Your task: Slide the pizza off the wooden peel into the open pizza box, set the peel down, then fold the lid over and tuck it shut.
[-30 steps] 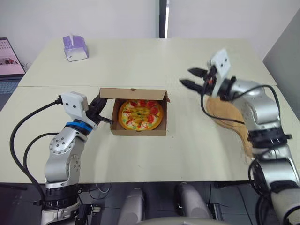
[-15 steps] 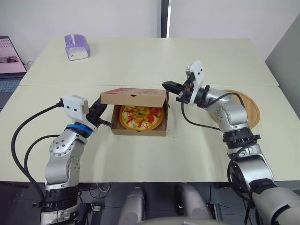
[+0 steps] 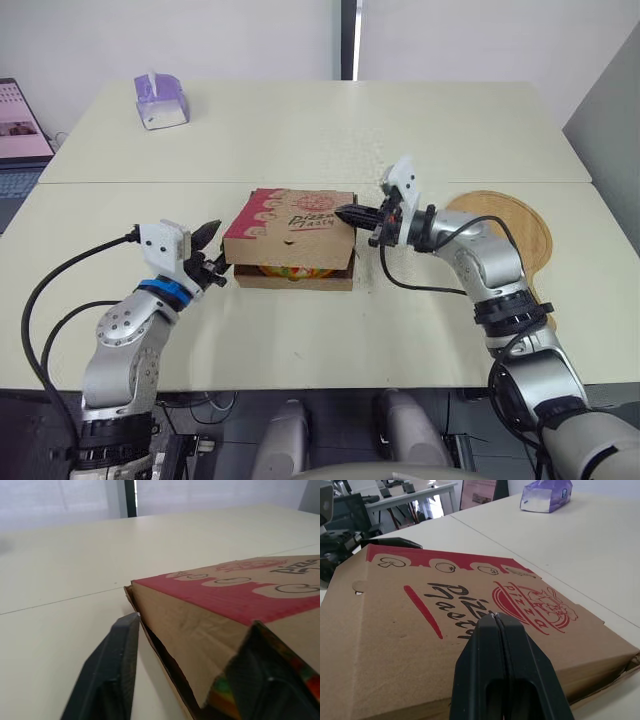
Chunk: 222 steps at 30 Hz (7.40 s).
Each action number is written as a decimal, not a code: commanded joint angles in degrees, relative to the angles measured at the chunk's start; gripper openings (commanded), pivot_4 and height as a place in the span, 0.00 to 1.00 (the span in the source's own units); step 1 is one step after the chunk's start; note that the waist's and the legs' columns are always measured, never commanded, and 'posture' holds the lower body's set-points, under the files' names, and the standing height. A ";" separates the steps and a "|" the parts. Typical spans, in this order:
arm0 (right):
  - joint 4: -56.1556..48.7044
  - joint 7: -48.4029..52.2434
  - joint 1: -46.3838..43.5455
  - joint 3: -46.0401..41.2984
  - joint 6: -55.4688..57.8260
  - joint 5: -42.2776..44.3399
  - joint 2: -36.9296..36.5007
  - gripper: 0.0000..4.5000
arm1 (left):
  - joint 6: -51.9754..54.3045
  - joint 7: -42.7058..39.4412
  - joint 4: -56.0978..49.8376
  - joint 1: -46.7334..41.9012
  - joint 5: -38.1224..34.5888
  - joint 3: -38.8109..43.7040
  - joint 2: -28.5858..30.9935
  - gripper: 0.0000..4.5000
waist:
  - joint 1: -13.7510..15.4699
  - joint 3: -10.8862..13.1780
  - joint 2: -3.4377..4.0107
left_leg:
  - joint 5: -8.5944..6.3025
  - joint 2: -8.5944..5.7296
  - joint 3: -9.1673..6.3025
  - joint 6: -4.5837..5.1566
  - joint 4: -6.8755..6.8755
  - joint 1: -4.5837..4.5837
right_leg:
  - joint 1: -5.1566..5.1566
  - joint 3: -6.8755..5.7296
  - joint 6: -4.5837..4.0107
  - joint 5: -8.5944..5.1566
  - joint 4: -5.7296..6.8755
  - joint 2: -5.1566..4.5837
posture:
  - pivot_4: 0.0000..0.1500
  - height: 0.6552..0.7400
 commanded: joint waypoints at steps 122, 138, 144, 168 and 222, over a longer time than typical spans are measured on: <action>-13.78 4.40 9.23 8.21 -10.28 -10.50 -7.03 0.01 | 3.49 -33.46 29.67 -29.63 8.04 -14.77 14.13 0.00 | -0.07 -0.01 -0.04 | 0.01 -0.01 -0.01 0.01 0.06 0.00 | -0.03 -0.04 -0.02 -0.02 0.14 0.04 | 1.00 1.00; -8.68 4.99 6.83 4.23 -15.11 -13.06 -14.18 0.01 | 3.65 -33.47 29.14 -29.56 8.48 -14.73 13.84 0.00 | -0.13 -0.01 -0.04 | 0.01 0.00 0.01 0.01 0.06 0.01 | -0.03 -0.04 -0.02 -0.02 0.16 0.04 | 1.00 1.00; -13.94 3.41 6.55 2.02 -7.25 -5.80 -8.09 0.01 | 3.98 -33.48 28.88 -29.76 7.94 -14.28 13.75 0.00 | -0.23 -0.01 -0.04 | 0.01 0.01 -0.01 0.01 0.06 0.01 | -0.04 -0.04 -0.02 -0.02 0.18 0.04 | 1.00 1.00; -15.79 1.79 8.66 6.76 -6.09 -8.44 -5.72 0.01 | 3.27 -36.20 26.10 -22.80 7.66 -9.95 22.52 0.00 | -0.05 -0.01 -0.04 | 0.00 0.00 -0.03 0.01 0.06 -0.02 | -0.05 -0.05 -0.02 -0.02 0.17 0.04 | 1.00 1.00; -13.34 0.70 8.48 12.28 -7.69 -15.48 -6.40 0.01 | -4.00 -37.49 26.09 -22.38 13.26 -17.20 19.61 0.00 | -0.07 -0.02 -0.05 | 0.00 0.00 -0.01 0.01 0.06 0.01 | -0.02 -0.04 -0.02 -0.02 0.18 0.04 | 1.00 1.00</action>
